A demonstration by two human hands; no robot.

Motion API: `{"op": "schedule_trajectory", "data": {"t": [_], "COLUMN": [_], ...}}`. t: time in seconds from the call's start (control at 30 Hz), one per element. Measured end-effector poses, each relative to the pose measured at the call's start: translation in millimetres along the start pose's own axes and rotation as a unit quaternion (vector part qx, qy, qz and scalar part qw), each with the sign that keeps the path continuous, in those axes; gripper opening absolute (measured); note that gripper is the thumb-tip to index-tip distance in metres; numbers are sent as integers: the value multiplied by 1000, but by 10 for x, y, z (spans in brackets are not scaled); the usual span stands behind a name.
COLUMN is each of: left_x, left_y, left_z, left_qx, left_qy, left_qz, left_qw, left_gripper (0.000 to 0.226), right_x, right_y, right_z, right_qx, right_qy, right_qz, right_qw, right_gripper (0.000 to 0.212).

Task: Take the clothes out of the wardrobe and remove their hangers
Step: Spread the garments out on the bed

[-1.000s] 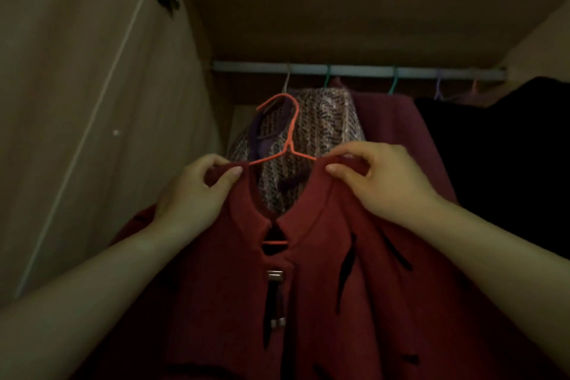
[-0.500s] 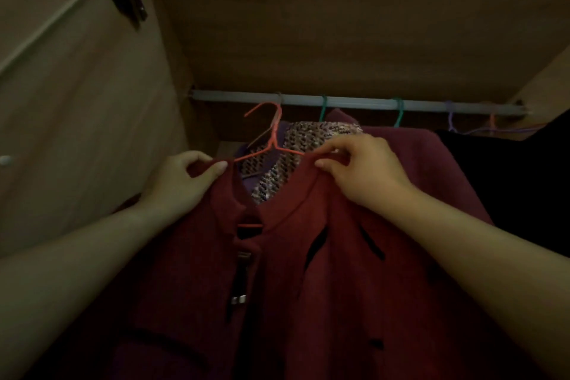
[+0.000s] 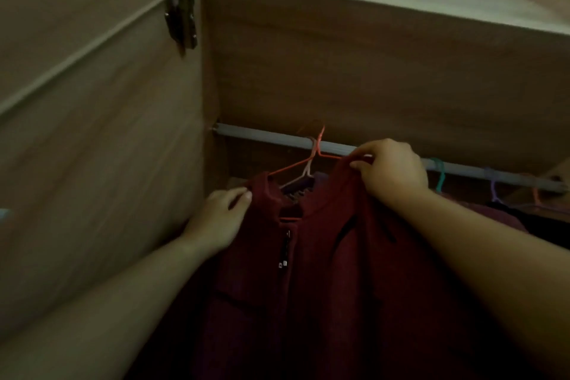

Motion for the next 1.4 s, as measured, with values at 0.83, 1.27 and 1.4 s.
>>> {"op": "schedule_trajectory", "data": {"t": [0.83,1.27,1.4], "left_x": [530,96,-5], "left_y": [-287,-1263,-1603], "left_z": [-164,78,221], "left_qx": [-65,-9,8], "left_qy": [-2,-17,-20], "left_qz": [-16,-40,-48], "left_qw": [998,999,999], "left_gripper": [47,51,53], "right_x": [875,271,167], "right_y": [-198,-2180,-2640], "right_z": [756,468,442], "right_qx": [-8,22,60], "right_qy": [-102,-99,-61], "right_qz": [-111,-125,-125], "right_qw": [988,987,988], "right_gripper": [27,60,66]}}
Point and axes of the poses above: each hand's wrist, its own y-axis towards the middle knuckle, its own z-axis out of the palm, x = y × z, the point moved 6 cm from there along y, towards the middle knuckle, and after that the axes turned 9 degrees about -y, right-handed, at the moved point
